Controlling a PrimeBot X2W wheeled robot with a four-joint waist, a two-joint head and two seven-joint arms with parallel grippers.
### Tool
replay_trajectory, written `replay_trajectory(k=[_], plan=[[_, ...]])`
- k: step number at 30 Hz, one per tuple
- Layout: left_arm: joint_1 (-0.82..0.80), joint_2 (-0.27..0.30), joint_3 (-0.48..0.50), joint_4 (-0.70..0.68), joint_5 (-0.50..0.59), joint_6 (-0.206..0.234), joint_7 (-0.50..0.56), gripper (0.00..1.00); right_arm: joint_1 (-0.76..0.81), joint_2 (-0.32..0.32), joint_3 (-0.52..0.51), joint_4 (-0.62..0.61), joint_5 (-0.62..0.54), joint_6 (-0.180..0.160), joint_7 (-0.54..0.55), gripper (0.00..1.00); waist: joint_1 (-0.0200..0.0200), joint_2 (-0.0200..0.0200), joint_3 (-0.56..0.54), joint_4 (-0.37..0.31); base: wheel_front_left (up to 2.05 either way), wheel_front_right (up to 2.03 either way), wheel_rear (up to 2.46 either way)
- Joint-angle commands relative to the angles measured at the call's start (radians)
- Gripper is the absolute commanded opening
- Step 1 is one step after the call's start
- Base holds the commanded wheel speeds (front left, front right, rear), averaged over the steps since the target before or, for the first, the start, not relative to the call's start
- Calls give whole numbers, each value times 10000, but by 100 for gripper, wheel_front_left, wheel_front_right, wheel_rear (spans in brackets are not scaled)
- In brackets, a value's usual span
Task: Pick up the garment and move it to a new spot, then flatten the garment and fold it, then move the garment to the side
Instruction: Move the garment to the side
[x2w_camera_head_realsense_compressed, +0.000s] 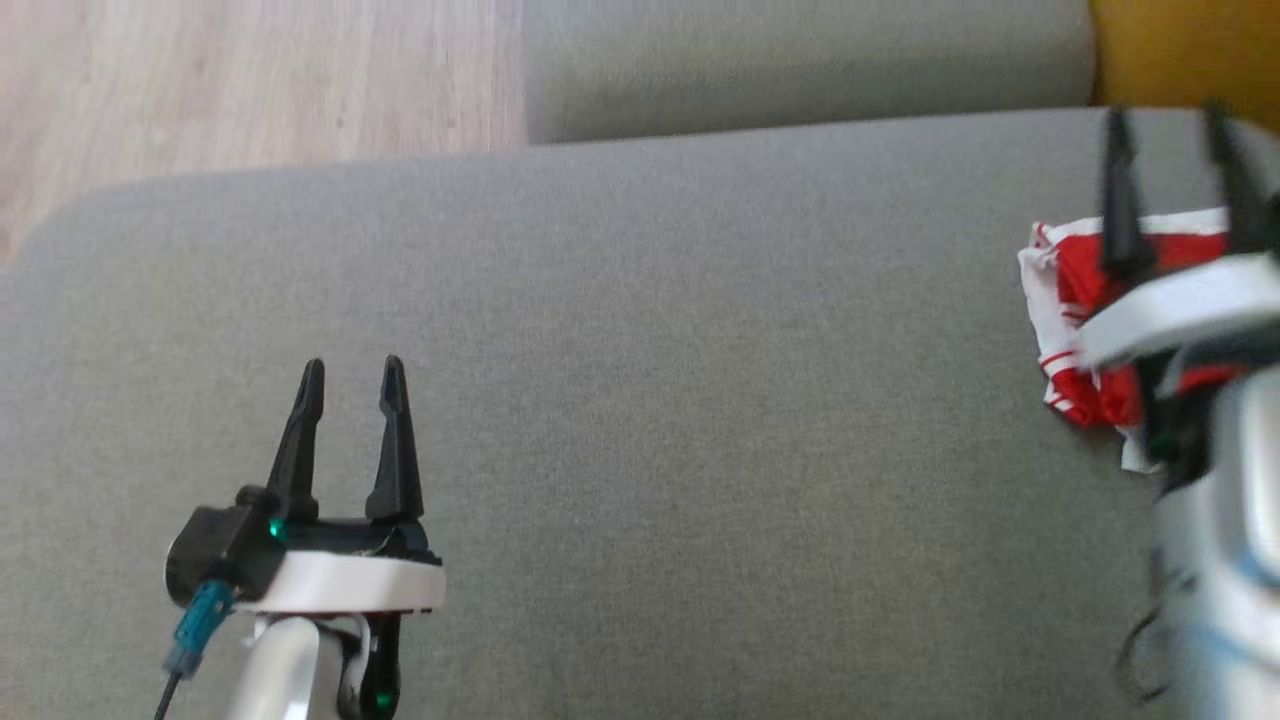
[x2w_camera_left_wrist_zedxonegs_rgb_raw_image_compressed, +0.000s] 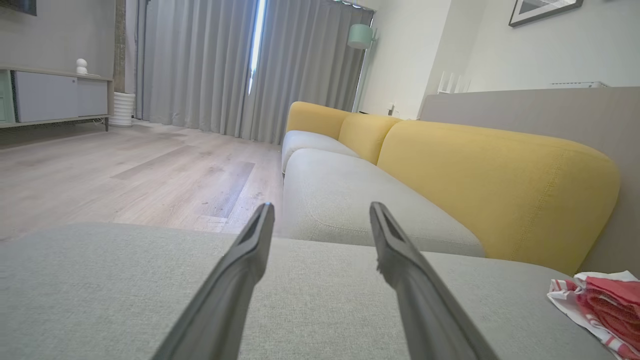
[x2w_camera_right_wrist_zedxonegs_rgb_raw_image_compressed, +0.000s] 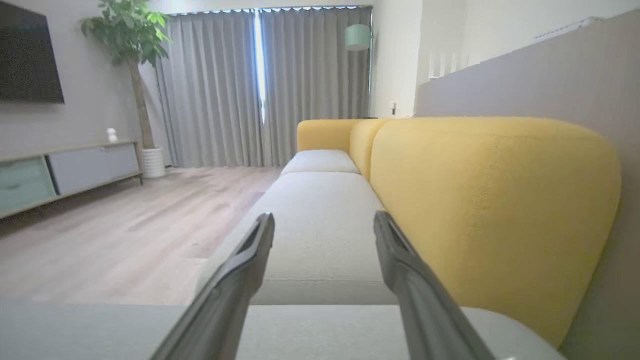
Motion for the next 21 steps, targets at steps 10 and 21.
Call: replay_trajectory(k=[10, 21], plan=[[391, 68, 387, -528, -68, 86, -95, 100, 2222, 1244, 714, -1014, 983, -9, -1160, 100, 3, -1, -559, 121, 0, 0, 0], [1028, 68, 405, -376, -220, 332, -95, 100, 3998, 1253, 1158, -84, 1908, -9, -2475, 100, 3, -1, -660, 63, 0, 0, 0]])
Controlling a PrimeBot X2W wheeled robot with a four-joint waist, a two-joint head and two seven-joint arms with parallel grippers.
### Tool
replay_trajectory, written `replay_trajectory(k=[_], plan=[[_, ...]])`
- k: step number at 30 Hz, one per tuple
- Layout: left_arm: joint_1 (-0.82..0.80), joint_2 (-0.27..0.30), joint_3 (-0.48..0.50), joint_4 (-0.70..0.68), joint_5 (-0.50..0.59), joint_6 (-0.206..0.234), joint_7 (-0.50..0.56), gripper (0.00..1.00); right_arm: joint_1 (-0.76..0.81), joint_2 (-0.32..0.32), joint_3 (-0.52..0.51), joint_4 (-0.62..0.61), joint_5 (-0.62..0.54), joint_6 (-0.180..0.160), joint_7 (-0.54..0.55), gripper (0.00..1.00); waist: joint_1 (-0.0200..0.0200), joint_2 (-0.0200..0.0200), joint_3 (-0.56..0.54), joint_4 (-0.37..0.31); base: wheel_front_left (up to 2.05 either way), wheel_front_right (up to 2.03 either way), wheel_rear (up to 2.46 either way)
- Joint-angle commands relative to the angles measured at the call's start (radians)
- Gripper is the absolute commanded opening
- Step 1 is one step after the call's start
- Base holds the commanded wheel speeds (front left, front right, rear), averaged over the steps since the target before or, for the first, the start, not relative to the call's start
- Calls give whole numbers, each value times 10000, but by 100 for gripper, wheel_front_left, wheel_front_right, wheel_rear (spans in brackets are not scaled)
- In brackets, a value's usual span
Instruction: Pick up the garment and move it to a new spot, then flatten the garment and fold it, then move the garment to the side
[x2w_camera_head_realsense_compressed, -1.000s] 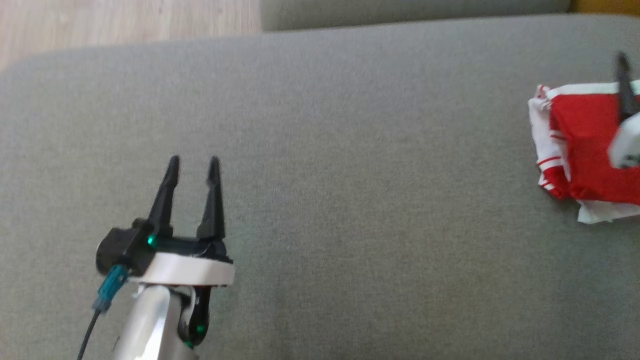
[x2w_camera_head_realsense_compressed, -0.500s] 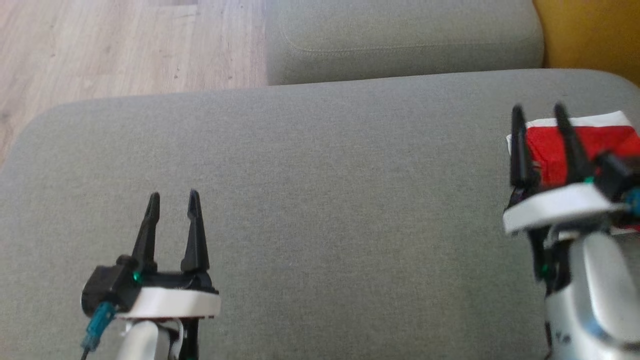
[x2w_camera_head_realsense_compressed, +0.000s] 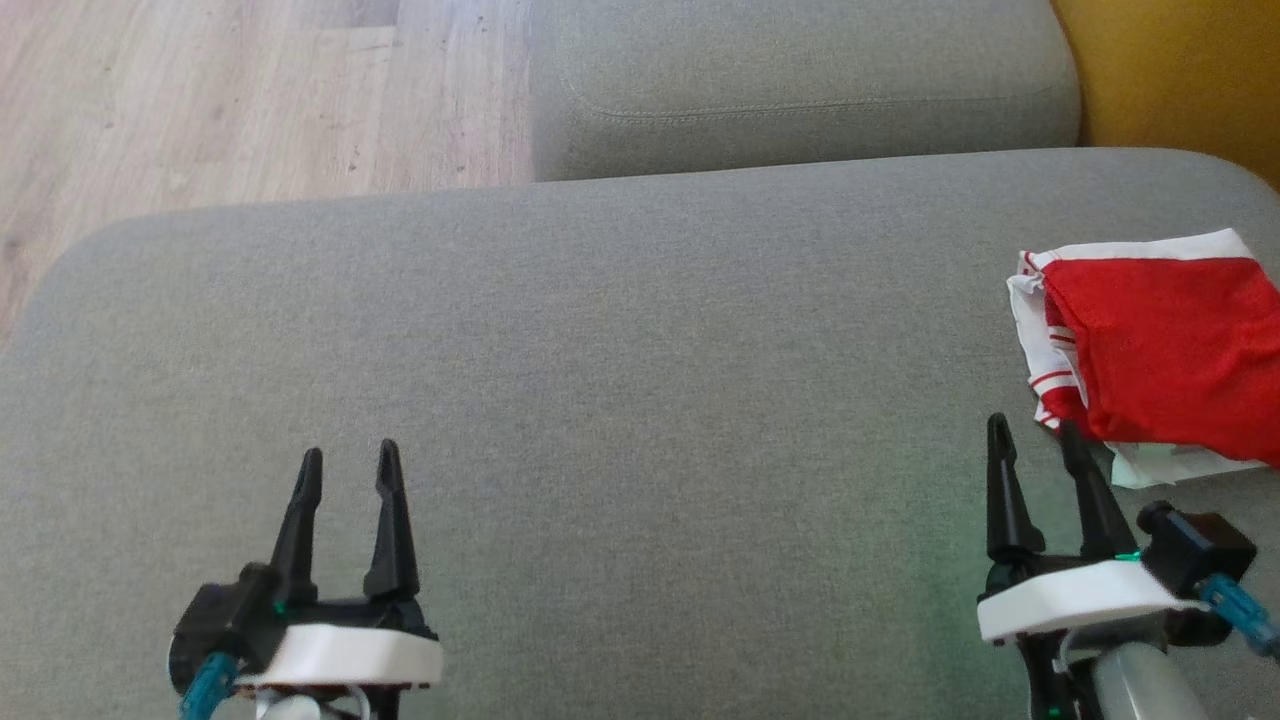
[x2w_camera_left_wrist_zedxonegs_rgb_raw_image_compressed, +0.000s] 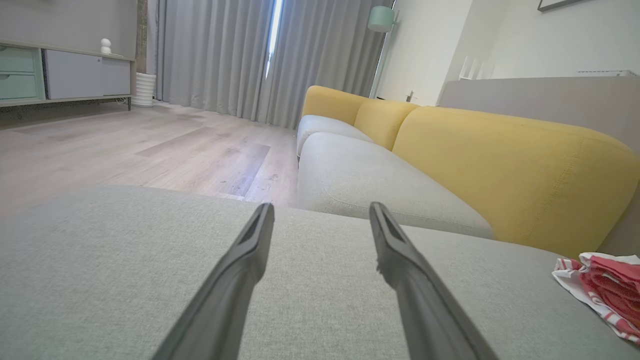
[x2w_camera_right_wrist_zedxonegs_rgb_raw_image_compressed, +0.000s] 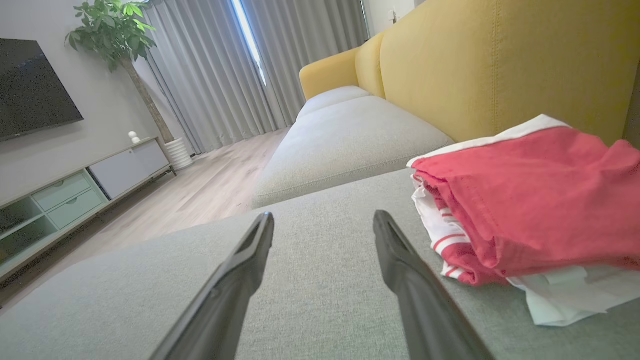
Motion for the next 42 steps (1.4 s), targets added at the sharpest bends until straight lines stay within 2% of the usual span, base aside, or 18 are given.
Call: replay_trajectory(k=[1, 11, 37, 38, 42], plan=[[-244, 64, 417, -315, -75, 54, -95, 100, -345, -41, 225, -426, 44, -9, -131, 100, 0, -1, -6, -20, 0, 0, 0], [-120, 64, 547, -250, -259, -18, -95, 100, -317, -40, 313, -846, -179, -9, -136, 100, 0, -1, -66, -52, 0, 0, 0], [-97, 64, 708, -171, -816, -71, -95, 100, -279, -40, 478, -902, -189, -9, -137, 100, 0, -1, 4, -81, 0, 0, 0], [230, 4, 361, 160, -797, -94, 3, 0, 7, 4, 207, -557, -219, 0, -29, 0, 0, -1, 3, -82, 0, 0, 0], [404, -9, 355, 774, -837, -96, 62, 0, 310, 9, 240, 24, -175, 0, -3, 0, 0, -1, 4, -85, 0, 0, 0]])
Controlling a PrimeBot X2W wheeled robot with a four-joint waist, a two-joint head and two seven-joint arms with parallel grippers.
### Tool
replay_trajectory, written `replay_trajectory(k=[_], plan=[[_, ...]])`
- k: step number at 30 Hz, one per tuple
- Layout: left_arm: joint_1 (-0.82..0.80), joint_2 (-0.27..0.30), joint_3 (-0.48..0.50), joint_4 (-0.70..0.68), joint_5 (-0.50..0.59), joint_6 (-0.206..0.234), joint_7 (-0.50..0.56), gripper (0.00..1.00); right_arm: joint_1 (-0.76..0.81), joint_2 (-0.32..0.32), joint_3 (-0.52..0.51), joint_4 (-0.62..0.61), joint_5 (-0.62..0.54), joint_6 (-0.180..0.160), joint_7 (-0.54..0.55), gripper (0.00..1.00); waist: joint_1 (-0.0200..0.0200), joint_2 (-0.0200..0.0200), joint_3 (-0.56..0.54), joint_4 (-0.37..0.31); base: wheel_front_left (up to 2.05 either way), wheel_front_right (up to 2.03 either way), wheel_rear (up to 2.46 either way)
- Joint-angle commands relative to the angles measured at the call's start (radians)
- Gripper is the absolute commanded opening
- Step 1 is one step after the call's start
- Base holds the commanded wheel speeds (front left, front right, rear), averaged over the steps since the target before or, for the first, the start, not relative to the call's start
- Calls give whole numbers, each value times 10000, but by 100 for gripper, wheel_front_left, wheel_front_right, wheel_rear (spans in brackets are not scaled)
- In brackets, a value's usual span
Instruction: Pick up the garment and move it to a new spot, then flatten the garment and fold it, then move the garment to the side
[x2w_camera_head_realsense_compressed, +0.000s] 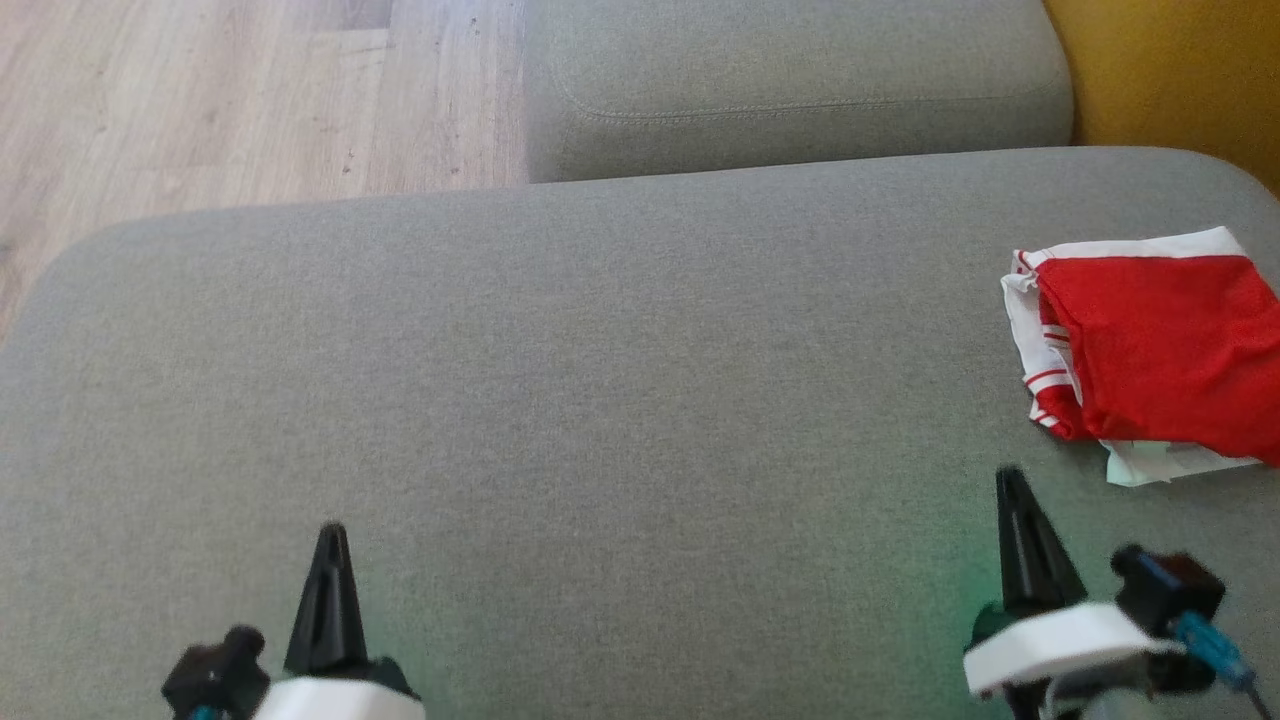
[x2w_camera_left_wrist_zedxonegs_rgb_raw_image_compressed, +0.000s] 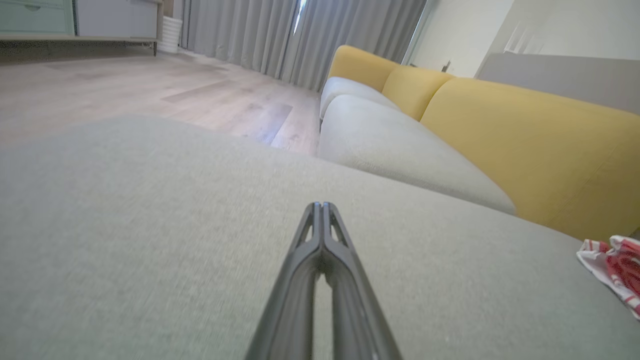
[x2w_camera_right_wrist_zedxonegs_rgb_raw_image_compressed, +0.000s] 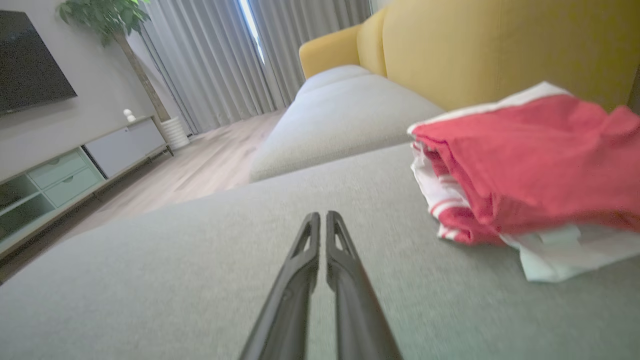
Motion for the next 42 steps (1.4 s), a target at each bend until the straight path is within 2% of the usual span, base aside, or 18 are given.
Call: replay_trajectory(k=[1, 42], plan=[[-106, 3, 29, -132, -139, -5, 48, 0, -109, -2, -13, -164, 155, 0, 29, 0, 0, 0, 1, -1, 0, 0, 0], [-527, 26, 623, -317, -4044, -140, 1196, 0, -424, -122, -390, -431, 4492, -3, 1081, 0, 0, 0, 41, -41, 0, 0, 0]])
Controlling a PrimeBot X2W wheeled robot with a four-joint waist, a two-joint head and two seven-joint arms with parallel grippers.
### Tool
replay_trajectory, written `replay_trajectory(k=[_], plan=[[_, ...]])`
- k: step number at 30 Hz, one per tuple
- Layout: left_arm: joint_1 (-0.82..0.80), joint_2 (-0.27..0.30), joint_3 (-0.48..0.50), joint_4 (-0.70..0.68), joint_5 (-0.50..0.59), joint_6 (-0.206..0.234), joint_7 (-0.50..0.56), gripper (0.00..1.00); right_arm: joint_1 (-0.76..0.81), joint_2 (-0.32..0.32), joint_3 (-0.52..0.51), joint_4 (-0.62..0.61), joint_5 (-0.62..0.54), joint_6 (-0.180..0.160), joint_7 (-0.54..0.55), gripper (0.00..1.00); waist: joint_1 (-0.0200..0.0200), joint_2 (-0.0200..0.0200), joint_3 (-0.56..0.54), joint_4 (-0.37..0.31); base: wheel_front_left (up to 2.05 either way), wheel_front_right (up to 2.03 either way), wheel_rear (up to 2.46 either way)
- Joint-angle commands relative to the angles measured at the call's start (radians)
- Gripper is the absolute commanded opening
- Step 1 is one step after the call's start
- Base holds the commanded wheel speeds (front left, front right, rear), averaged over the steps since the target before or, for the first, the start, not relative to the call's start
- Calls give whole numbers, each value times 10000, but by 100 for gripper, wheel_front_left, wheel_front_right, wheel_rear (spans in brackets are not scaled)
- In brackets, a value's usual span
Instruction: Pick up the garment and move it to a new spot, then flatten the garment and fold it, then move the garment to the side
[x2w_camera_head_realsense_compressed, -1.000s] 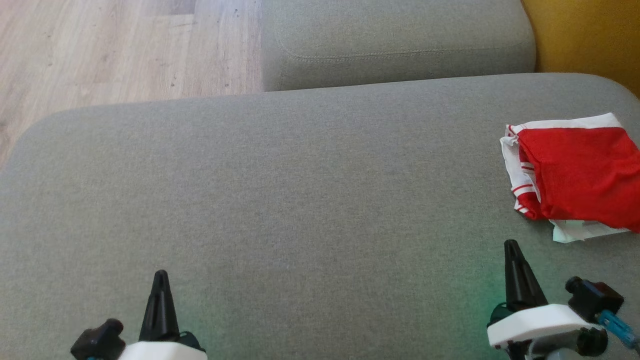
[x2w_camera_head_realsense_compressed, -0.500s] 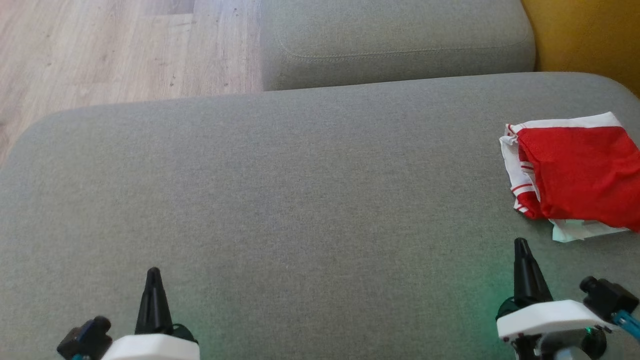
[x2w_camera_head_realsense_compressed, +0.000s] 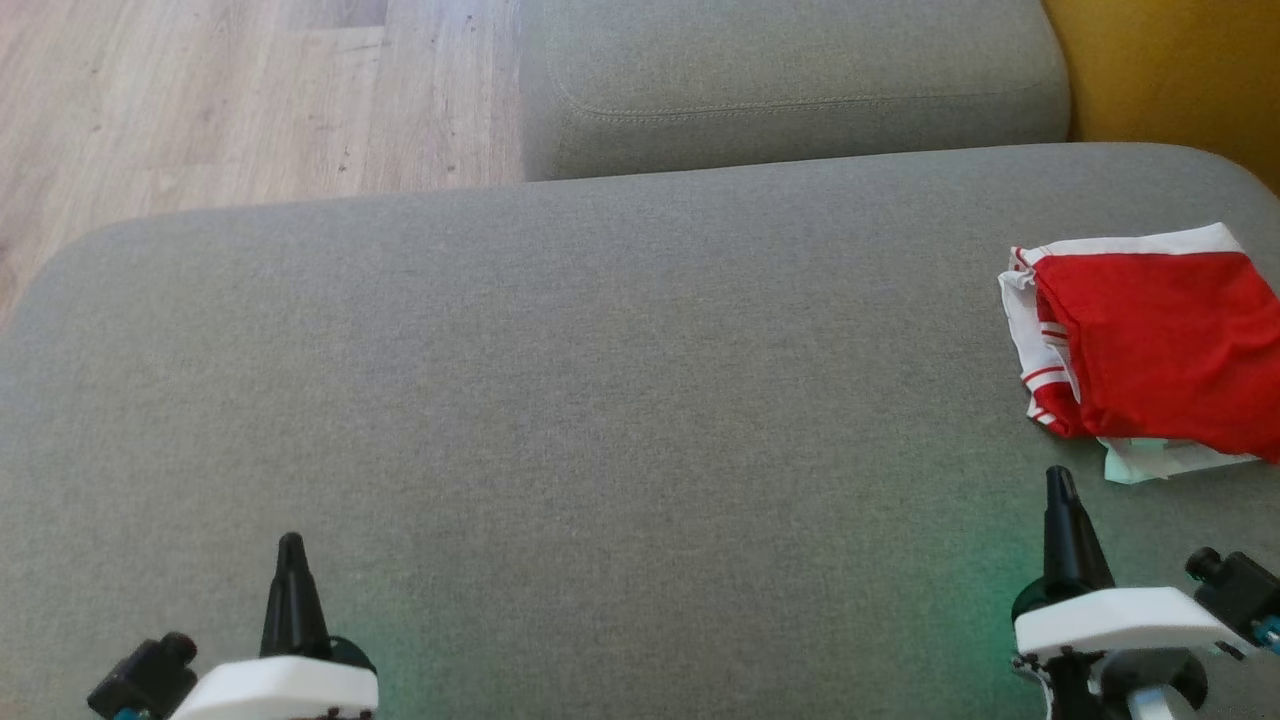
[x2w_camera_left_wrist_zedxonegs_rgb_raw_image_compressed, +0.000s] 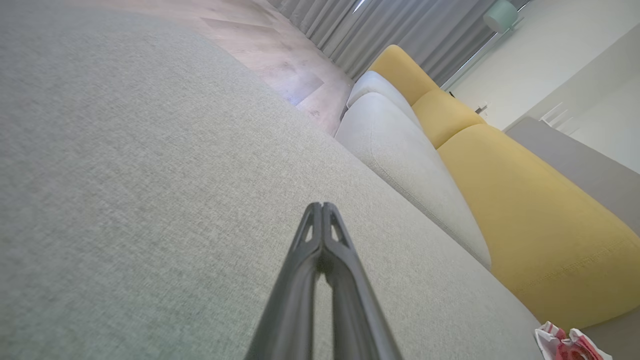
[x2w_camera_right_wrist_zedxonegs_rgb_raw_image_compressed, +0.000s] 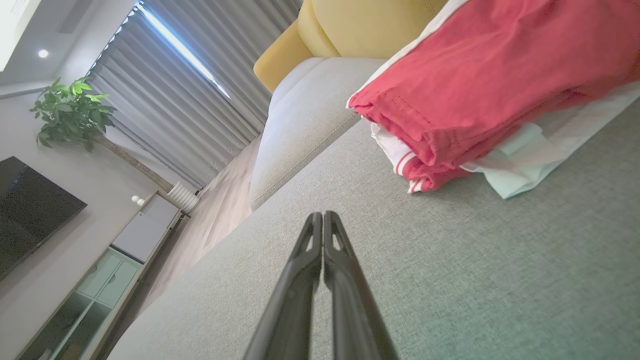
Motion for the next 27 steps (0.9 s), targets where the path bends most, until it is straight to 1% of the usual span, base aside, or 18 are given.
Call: replay_trajectory(k=[1, 27], plan=[[-565, 27, 218, -356, -254, -56, 63, 0, -510, -122, -10, -369, 302, -3, 52, 0, 0, -1, 2, -1, 0, 0, 0], [-854, 43, 622, -476, -2886, -147, 841, 0, -723, -152, -329, -550, 3167, -5, 812, 0, 0, -1, 28, -28, 0, 0, 0]])
